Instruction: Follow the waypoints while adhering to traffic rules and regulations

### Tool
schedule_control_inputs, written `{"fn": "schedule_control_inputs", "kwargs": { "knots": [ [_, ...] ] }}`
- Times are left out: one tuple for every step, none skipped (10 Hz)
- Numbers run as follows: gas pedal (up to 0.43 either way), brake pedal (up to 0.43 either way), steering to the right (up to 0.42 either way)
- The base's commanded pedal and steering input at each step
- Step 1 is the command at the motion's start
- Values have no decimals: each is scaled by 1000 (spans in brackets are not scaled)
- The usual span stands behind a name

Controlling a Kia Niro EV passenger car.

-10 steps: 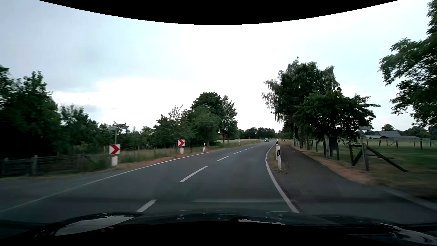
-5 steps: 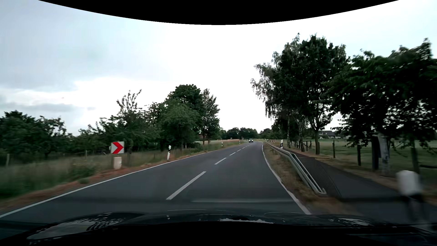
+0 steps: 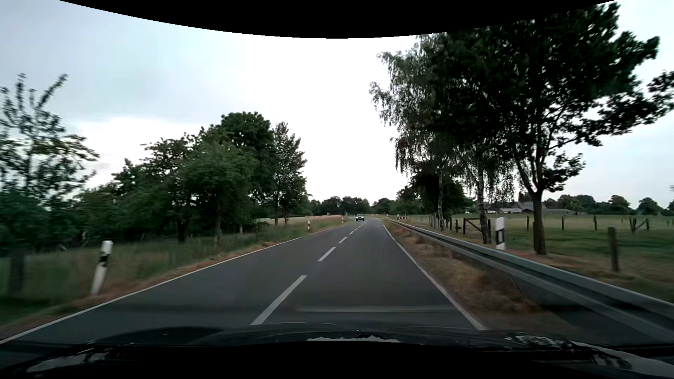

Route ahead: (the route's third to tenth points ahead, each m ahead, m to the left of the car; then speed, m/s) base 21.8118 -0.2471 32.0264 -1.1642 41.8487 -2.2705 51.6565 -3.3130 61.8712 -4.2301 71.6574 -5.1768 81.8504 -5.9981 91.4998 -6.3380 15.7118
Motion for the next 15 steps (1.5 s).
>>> {"fn": "schedule_control_inputs", "kwargs": {
  "knots": [
    [209,0,51],
    [220,0,39],
    [220,0,26],
    [220,0,22],
    [220,0,21],
    [220,0,20],
    [220,0,13],
    [220,0,7],
    [220,0,6],
    [220,0,5],
    [220,0,5],
    [220,0,5],
    [220,0,3],
    [220,0,1],
    [220,0,1]
  ]
}}
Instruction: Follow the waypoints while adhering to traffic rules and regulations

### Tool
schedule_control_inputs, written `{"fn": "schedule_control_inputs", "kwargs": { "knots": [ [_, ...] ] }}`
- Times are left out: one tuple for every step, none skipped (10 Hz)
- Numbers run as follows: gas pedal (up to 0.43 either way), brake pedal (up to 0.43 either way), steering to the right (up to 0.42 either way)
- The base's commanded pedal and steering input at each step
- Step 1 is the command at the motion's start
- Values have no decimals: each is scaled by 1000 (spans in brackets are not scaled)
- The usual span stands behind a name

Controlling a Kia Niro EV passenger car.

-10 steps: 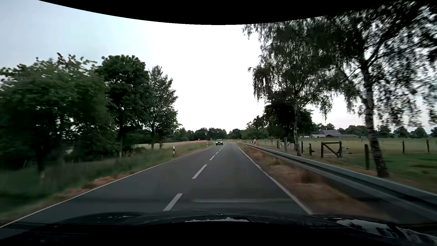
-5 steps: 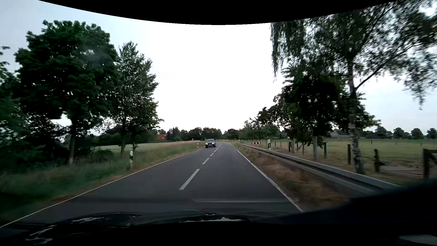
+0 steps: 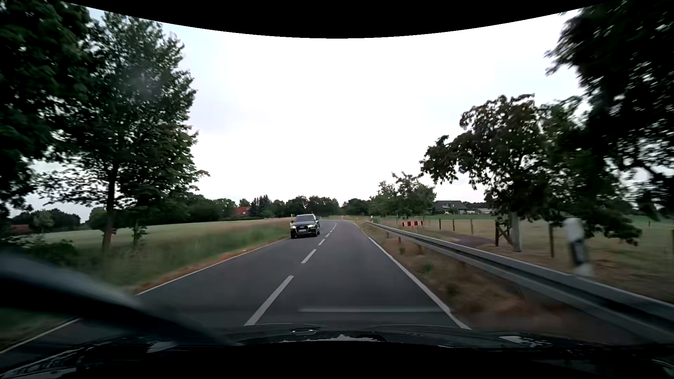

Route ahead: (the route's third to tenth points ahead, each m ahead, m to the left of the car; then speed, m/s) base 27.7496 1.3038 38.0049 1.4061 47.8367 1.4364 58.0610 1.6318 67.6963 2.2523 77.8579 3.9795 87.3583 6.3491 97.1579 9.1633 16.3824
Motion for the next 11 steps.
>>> {"fn": "schedule_control_inputs", "kwargs": {
  "knots": [
    [220,0,1],
    [220,0,1],
    [220,0,2],
    [220,0,2],
    [220,0,1],
    [220,0,-1],
    [220,0,-4],
    [220,0,-6],
    [220,0,-6],
    [220,0,-6],
    [220,0,-4]
  ]
}}
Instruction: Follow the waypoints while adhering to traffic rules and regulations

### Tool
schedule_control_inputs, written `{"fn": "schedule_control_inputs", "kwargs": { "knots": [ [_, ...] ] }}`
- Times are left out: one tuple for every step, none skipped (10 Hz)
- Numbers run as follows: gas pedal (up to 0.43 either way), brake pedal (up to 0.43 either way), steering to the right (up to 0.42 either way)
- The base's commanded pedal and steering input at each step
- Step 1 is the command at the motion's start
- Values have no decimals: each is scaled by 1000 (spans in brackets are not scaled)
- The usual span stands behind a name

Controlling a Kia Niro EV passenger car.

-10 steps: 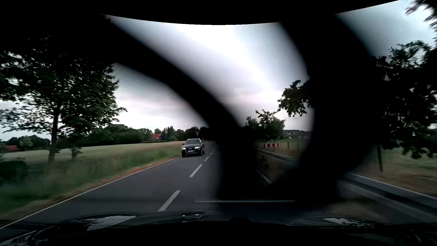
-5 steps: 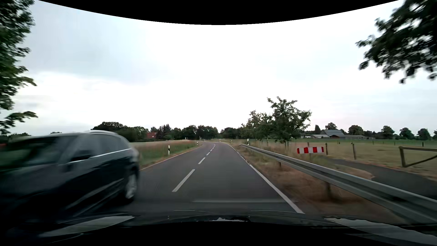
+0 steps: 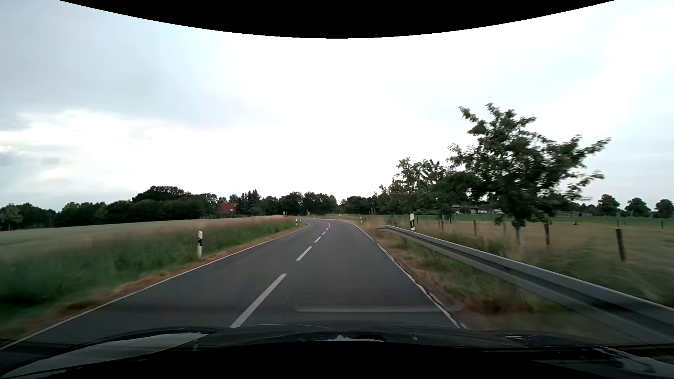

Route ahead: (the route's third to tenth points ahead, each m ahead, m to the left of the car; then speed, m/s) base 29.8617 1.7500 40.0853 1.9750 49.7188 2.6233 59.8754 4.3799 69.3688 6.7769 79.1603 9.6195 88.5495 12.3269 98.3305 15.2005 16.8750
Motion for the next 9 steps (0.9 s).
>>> {"fn": "schedule_control_inputs", "kwargs": {
  "knots": [
    [209,0,0],
    [209,0,3],
    [177,0,1],
    [150,0,1],
    [138,0,1],
    [138,0,0],
    [138,0,0],
    [138,0,-1],
    [138,0,-3]
  ]
}}
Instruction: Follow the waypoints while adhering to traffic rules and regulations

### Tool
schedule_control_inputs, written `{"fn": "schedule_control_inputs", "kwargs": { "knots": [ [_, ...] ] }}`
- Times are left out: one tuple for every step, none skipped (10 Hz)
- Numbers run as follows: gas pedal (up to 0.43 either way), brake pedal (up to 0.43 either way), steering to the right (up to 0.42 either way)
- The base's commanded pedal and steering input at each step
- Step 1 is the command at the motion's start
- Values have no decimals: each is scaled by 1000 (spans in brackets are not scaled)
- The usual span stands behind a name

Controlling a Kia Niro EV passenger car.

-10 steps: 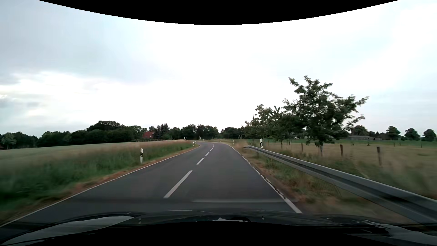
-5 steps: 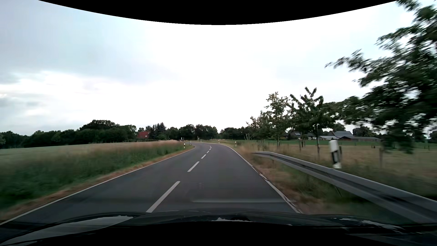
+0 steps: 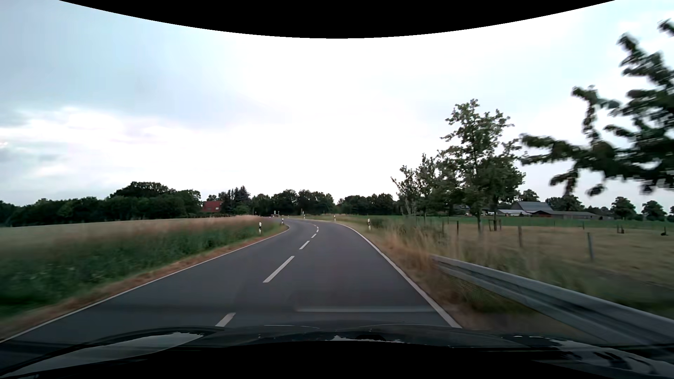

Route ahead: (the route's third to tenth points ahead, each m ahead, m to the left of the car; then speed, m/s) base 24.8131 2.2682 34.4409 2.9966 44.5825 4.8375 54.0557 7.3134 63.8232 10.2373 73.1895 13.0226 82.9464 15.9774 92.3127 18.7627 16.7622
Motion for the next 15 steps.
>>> {"fn": "schedule_control_inputs", "kwargs": {
  "knots": [
    [150,0,-4],
    [150,0,-4],
    [150,0,-4],
    [150,0,-5],
    [150,0,-20],
    [150,0,-33],
    [150,0,-34],
    [157,0,-33],
    [157,0,-33],
    [157,0,-33],
    [157,0,-30],
    [157,0,-29],
    [157,0,-28],
    [157,0,-28],
    [157,0,-27]
  ]
}}
